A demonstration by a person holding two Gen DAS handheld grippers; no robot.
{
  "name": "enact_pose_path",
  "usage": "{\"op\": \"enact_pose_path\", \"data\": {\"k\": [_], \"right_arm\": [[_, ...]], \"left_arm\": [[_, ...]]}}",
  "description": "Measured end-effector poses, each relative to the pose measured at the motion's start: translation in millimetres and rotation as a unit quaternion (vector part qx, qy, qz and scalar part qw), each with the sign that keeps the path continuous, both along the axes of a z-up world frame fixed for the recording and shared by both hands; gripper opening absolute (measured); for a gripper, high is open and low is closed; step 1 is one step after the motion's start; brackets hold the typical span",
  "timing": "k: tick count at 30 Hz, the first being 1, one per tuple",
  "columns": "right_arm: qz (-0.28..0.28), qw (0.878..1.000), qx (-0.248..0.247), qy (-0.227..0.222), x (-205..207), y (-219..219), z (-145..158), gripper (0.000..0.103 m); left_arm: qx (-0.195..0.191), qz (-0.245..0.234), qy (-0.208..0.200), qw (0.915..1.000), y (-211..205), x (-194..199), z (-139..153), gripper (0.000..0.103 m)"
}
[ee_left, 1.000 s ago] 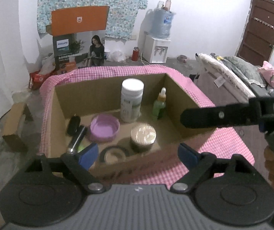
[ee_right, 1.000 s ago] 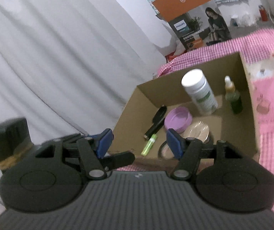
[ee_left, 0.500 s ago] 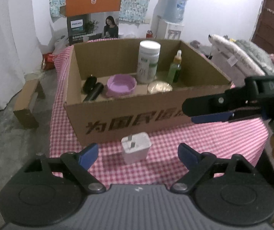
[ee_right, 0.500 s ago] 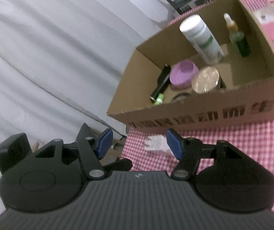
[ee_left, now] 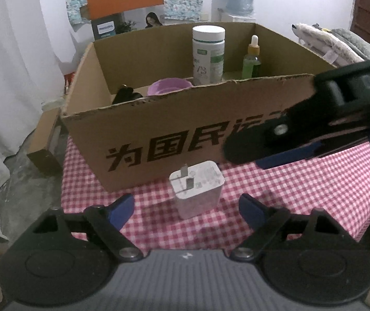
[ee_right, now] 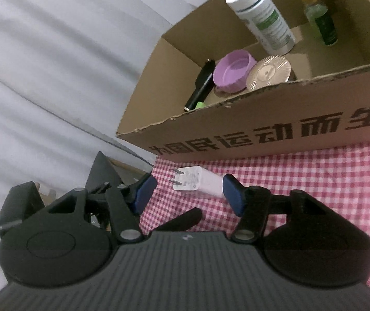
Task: Organize rigid objects
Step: 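Move the right gripper down to the white plug charger, then close the right gripper on the white plug charger, then lift the charger with the right gripper and carry it into the box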
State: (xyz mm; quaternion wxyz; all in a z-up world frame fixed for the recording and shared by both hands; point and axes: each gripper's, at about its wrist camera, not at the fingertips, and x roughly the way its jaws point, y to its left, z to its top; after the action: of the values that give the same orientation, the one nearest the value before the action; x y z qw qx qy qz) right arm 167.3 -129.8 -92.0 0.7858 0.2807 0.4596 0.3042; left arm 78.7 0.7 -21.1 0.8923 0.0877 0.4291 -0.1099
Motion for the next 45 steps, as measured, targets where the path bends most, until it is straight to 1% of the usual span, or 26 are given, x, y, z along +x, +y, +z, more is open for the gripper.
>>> {"op": "enact_pose_path", "data": {"k": [2,4,6,8,10,13,14,15,21,25,31,45], "right_arm": [[0.0,1.0,-0.004,0.006,5,5,-4,0.055],[-0.001,1.0,-0.005,0.013,9,8,-9,0.054],[-0.003,1.0,-0.008,0.019,14,11,-14,0.052],[-0.004,1.0,-0.012,0.025,17,14,-18,0.052],[-0.004,0.999,-0.014,0.032,20,16,-22,0.052],[-0.002,0.999,-0.018,0.038,22,18,-26,0.051],[-0.002,0.999,-0.018,0.04,22,19,-27,0.05],[-0.002,0.999,-0.018,0.043,23,19,-28,0.049],[0.0,0.998,-0.01,0.054,27,20,-34,0.046],[-0.001,0.998,-0.007,0.056,26,18,-35,0.045],[0.0,0.998,-0.006,0.056,23,15,-34,0.045],[0.0,0.999,-0.006,0.036,6,8,-20,0.045]], "left_arm": [[-0.001,-0.004,0.001,1.0,-3,4,-4,0.082],[-0.004,-0.006,0.004,1.0,-6,8,-7,0.08],[-0.01,-0.003,0.01,0.9999,-6,12,-11,0.074],[-0.016,-0.001,0.018,0.9997,-6,16,-14,0.063],[-0.017,0.004,0.023,0.9996,-6,18,-16,0.057],[-0.024,0.009,0.027,0.9993,-4,20,-18,0.053],[-0.027,0.011,0.028,0.9992,-4,21,-18,0.048],[-0.027,0.012,0.028,0.9992,-4,21,-18,0.047],[-0.024,0.016,0.025,0.9993,-8,20,-17,0.047],[-0.031,0.017,0.028,0.999,-8,20,-16,0.047],[-0.03,0.016,0.026,0.9991,-10,17,-14,0.047],[-0.028,0.013,0.009,0.9995,-16,5,-2,0.047]]}}
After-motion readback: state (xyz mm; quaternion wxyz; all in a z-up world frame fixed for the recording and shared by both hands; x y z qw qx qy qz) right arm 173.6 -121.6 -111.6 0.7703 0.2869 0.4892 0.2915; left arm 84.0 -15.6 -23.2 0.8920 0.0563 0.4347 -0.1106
